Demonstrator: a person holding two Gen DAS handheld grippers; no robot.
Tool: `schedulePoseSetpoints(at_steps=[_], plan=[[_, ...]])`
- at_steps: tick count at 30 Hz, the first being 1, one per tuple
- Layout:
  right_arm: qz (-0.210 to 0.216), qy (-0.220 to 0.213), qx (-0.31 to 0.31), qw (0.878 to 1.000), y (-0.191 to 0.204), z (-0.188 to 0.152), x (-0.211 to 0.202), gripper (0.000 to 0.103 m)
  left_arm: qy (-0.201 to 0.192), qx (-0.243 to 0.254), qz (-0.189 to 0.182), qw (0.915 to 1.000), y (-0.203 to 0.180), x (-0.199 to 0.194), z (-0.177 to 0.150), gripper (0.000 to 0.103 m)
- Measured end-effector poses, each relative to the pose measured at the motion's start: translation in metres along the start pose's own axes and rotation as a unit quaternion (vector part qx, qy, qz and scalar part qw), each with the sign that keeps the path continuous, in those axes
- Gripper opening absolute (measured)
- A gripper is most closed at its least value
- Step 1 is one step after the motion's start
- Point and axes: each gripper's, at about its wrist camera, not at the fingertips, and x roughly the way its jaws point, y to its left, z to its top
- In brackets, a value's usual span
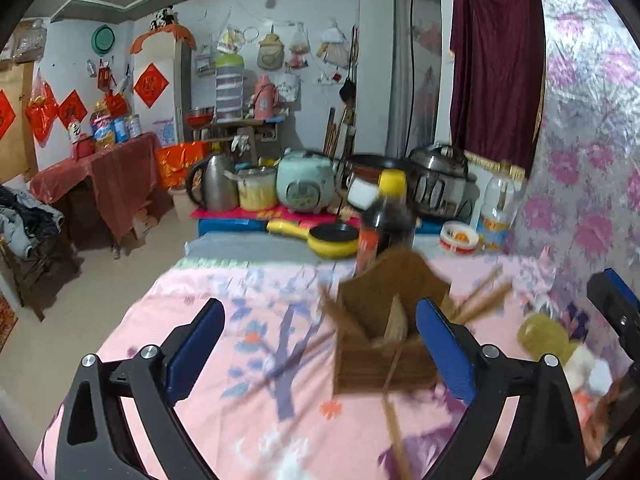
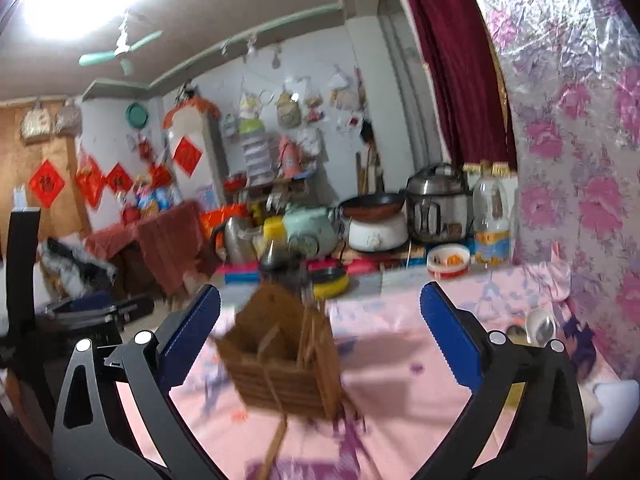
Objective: Organize utensils
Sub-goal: 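Open the left tool in the holder while the right tool releases its chopstick, then move the open left tool back to the pile while the right tool follows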
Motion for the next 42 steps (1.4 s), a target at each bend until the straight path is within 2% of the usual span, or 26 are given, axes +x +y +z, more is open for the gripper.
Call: schedulePoseSetpoints(at_steps=[4,7,9,12,17,23,29,36,42], plan=[[0.032,0.097,-0.030,0.994,-0.006,-0.044,-0.008,0.097,0.027,0.026,0.013,0.9992,0.002,-0.009,-0.051,0.097],[0.051,0.165,-0.027,0.985,-0.015,-0.087,-0.009,0.097,0.073,0.042,0.003,0.9964,0.001,-0.002,-0.093,0.097],[0.037,0.194,-0.032,0.980,-0.023,-0.112,-0.008,0.097,0.116,0.051,-0.015,0.9918,-0.001,0.009,-0.117,0.097],[0.003,0.224,-0.042,0.974,-0.029,-0.127,0.002,0.097,0.185,0.077,-0.043,0.9789,-0.012,0.026,-0.145,0.097],[-0.036,0.266,-0.037,0.962,-0.038,-0.139,0.018,0.097,0.214,0.112,-0.077,0.9673,-0.031,0.032,-0.162,0.097],[-0.047,0.319,-0.004,0.947,-0.055,-0.153,0.034,0.097,0.257,0.099,-0.126,0.9532,-0.036,0.046,-0.165,0.097],[-0.048,0.338,0.032,0.939,-0.067,-0.159,0.040,0.097,0.275,0.105,-0.122,0.9478,-0.042,0.057,-0.175,0.097],[-0.053,0.344,0.025,0.937,-0.064,-0.161,0.042,0.097,0.292,0.095,-0.135,0.9421,-0.044,0.068,-0.176,0.097],[-0.053,0.345,0.024,0.937,-0.064,-0.160,0.042,0.097,0.291,0.082,-0.123,0.9453,-0.035,0.074,-0.173,0.097]])
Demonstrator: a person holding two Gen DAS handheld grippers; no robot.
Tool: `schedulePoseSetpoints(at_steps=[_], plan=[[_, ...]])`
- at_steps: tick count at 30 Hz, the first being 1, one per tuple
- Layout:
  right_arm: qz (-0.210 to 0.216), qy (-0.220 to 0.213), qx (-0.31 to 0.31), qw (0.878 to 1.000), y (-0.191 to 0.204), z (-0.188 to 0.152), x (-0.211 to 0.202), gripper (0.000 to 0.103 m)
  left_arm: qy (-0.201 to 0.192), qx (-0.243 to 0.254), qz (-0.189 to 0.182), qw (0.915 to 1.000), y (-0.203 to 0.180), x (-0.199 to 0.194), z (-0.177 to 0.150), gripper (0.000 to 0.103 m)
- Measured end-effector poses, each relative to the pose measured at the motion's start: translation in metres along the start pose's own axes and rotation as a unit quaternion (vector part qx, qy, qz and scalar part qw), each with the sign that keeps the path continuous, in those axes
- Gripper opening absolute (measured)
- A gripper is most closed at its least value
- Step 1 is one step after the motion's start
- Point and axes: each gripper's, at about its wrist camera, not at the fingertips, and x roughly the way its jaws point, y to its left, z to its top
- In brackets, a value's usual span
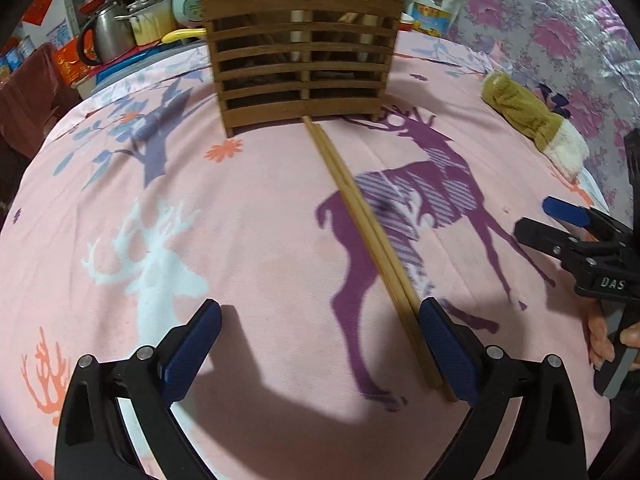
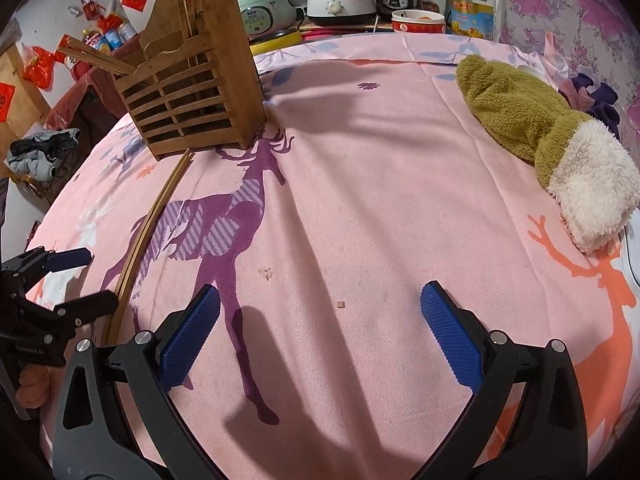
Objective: Organize utensils
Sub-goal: 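Move the open left tool back to the pile while the right tool follows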
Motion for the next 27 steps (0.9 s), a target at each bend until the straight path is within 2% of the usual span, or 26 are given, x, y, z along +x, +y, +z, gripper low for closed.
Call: schedulePoseSetpoints(at_steps=[7,11,15,20,23,27], plan=[[-0.001,0.000,-0.001,1.000,0.000,0.000,0.000,0.097,-0.002,-0.013,0.006,0.9999,0.009,-0.001,0.001,0.097],[-0.004,0.002,-0.004,1.000,0.001,0.000,0.002,0.098,-0.001,-0.003,0.013,0.9999,0.003,0.001,0.001,0.097],[-0.006,0.003,-0.005,1.000,0.002,0.000,0.002,0.098,-0.003,0.010,0.035,0.9993,-0.001,0.001,-0.002,0.089],[-0.004,0.002,-0.004,1.000,0.002,0.000,0.003,0.098,0.000,-0.024,0.053,0.9983,0.034,-0.012,-0.016,0.088],[-0.007,0.003,-0.006,1.000,0.003,0.000,0.003,0.098,-0.009,-0.058,0.049,0.9971,0.063,-0.024,-0.024,0.076],[-0.007,0.003,-0.006,1.000,0.003,0.000,0.003,0.098,-0.014,-0.062,0.042,0.9971,0.065,-0.029,-0.025,0.062]])
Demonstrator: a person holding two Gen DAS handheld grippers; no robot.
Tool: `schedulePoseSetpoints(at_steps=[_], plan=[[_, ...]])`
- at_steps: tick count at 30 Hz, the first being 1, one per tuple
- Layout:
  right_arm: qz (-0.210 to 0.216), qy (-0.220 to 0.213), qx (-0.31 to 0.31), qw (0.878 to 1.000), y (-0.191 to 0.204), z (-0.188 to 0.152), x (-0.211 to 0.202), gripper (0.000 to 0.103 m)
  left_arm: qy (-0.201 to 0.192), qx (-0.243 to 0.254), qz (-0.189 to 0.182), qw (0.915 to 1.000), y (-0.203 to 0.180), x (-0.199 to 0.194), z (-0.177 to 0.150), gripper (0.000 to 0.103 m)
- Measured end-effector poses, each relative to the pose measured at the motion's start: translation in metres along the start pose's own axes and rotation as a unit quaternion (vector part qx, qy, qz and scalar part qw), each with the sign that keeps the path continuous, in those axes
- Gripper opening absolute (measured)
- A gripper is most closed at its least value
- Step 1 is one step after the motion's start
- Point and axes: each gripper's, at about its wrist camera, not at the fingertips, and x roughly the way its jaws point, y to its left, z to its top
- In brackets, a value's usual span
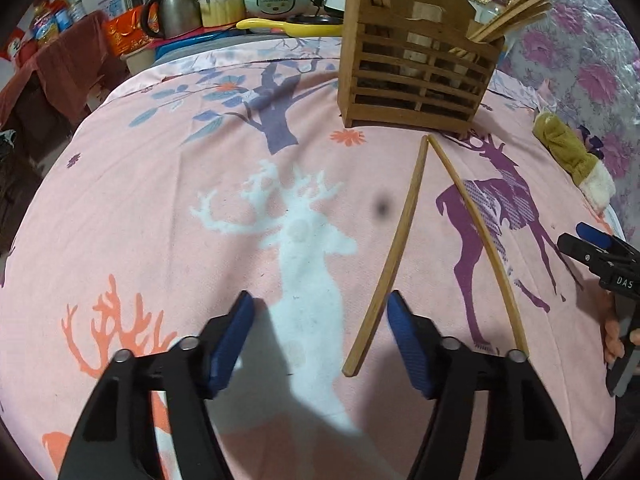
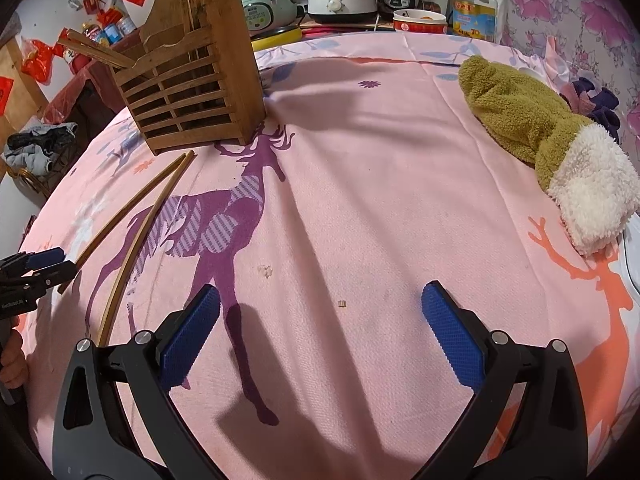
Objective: Organize utensils
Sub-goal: 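Move the open left tool back to the pile while the right tool follows, then close the left tool on a chopstick while the right tool approaches another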
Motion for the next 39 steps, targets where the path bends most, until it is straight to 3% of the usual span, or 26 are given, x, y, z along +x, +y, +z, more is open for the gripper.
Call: schedulePoseSetpoints(at_steps=[3,5,7,9,13,18,20,24,25,26,27,28,29,32,35,39], plan=[[0.000,0.000,0.000,1.000,0.001,0.000,0.000,0.098,-0.004,0.025,0.009,0.9996,-0.011,-0.001,-0.004,0.050],[-0.001,0.000,0.000,1.000,0.000,0.000,0.000,0.098,-0.007,0.040,0.009,0.9991,-0.019,-0.002,-0.007,0.035],[0.001,0.000,0.000,1.000,0.000,0.000,0.000,0.098,-0.011,0.052,0.009,0.9986,-0.024,-0.004,-0.011,0.011],[0.001,-0.001,0.001,1.000,0.000,0.000,0.000,0.098,-0.014,0.051,0.019,0.9984,-0.022,-0.007,-0.015,0.007],[0.005,-0.009,-0.008,1.000,0.003,-0.002,-0.005,0.097,-0.008,0.003,0.008,0.9999,0.002,-0.009,-0.013,0.008],[0.073,-0.024,-0.078,0.994,0.046,-0.014,-0.020,0.087,-0.005,0.000,0.008,1.0000,0.002,-0.008,-0.012,0.008],[0.087,-0.022,-0.137,0.987,0.080,-0.025,-0.022,0.071,-0.005,0.001,0.010,0.9999,0.001,-0.008,-0.012,0.008],[0.121,0.000,-0.213,0.970,0.129,-0.043,-0.022,0.057,-0.003,-0.005,0.004,1.0000,0.003,-0.007,-0.011,0.008],[0.119,0.008,-0.227,0.966,0.138,-0.046,-0.021,0.049,-0.002,-0.005,0.004,1.0000,0.003,-0.007,-0.011,0.008],[0.108,0.017,-0.243,0.964,0.146,-0.049,-0.017,0.048,-0.002,-0.005,0.004,1.0000,0.002,-0.007,-0.011,0.008],[0.108,0.012,-0.242,0.964,0.146,-0.050,-0.019,0.044,-0.002,-0.003,0.005,1.0000,0.002,-0.007,-0.011,0.009],[0.103,0.011,-0.237,0.966,0.143,-0.049,-0.019,0.032,-0.003,-0.001,0.007,1.0000,0.002,-0.007,-0.011,0.008],[0.097,0.013,-0.224,0.970,0.133,-0.046,-0.019,0.030,-0.004,0.001,0.008,1.0000,0.002,-0.007,-0.012,0.008],[0.068,0.009,-0.180,0.981,0.097,-0.040,-0.021,0.030,-0.006,0.009,0.010,0.9999,-0.001,-0.009,-0.016,0.008],[0.091,0.012,-0.129,0.987,0.061,-0.040,-0.027,0.031,-0.008,0.020,0.007,0.9997,-0.005,-0.013,-0.023,0.010],[0.108,0.006,-0.115,0.988,0.051,-0.042,-0.031,0.033,-0.009,0.021,0.000,0.9997,-0.005,-0.016,-0.029,0.015]])
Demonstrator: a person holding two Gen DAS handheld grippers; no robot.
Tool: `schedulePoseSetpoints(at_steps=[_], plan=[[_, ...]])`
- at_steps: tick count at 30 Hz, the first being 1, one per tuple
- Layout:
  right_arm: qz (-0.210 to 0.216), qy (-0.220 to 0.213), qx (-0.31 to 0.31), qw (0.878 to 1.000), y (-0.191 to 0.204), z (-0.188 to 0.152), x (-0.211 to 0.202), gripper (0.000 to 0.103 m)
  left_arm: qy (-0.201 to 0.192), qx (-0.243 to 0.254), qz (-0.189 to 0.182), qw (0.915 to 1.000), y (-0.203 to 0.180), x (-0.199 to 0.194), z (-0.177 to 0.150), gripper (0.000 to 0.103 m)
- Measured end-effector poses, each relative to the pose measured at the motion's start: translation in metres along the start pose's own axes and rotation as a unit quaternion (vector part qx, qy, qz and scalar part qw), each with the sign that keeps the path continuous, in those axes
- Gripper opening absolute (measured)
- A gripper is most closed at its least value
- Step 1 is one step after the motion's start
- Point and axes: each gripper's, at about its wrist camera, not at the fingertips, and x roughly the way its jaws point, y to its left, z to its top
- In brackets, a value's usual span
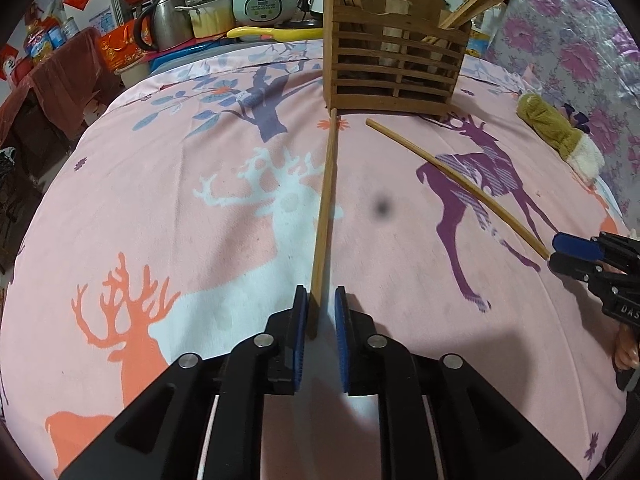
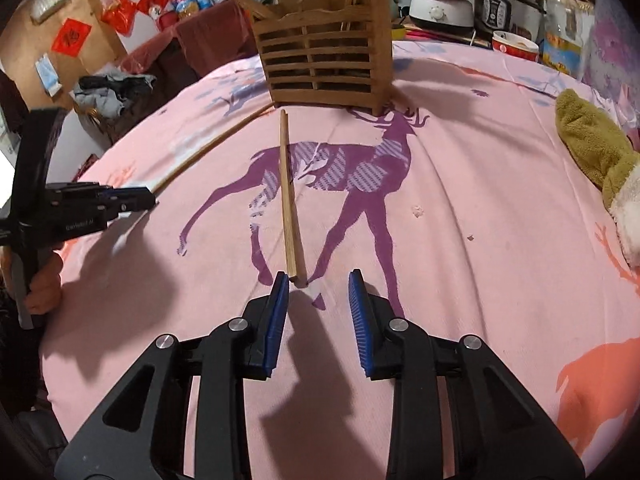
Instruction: Organize utensils
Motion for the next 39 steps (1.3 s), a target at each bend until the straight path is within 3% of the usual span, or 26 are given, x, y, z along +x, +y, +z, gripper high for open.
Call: schedulePoseSetpoints(at_steps=[9,12,14,16,19,32,39], plan=[[0.001,0.001,-0.025,1.000,0.011,0.001,0.002,0.032,-0.001,0.015,-0.004,0.9999,-0.007,-0.002,-0.003,0.028],[-0.002,0.011,-0.023,1.000,0.010,0.001,0.006,0.023,-0.003,0.021,0.000,0.9998,-0.008,0.000,-0.002,0.030],[-0.003,0.011,-0.015,1.000,0.007,0.002,0.006,0.011,-0.003,0.021,0.000,0.9998,-0.008,0.000,-0.001,0.030],[-0.004,0.011,-0.008,1.000,0.005,0.002,0.006,0.004,-0.004,0.024,0.003,0.9997,-0.010,0.000,-0.001,0.022],[-0.009,0.012,-0.014,1.000,0.007,0.002,0.006,0.004,-0.005,0.032,-0.002,0.9995,-0.013,0.000,-0.002,0.007],[-0.019,0.009,-0.027,0.999,0.012,0.002,0.006,0.002,-0.011,0.050,0.019,0.9985,-0.019,0.000,-0.006,0.007],[-0.045,-0.063,-0.050,0.996,0.022,0.005,-0.023,0.000,-0.054,0.052,0.017,0.9971,-0.021,-0.023,-0.006,0.006]])
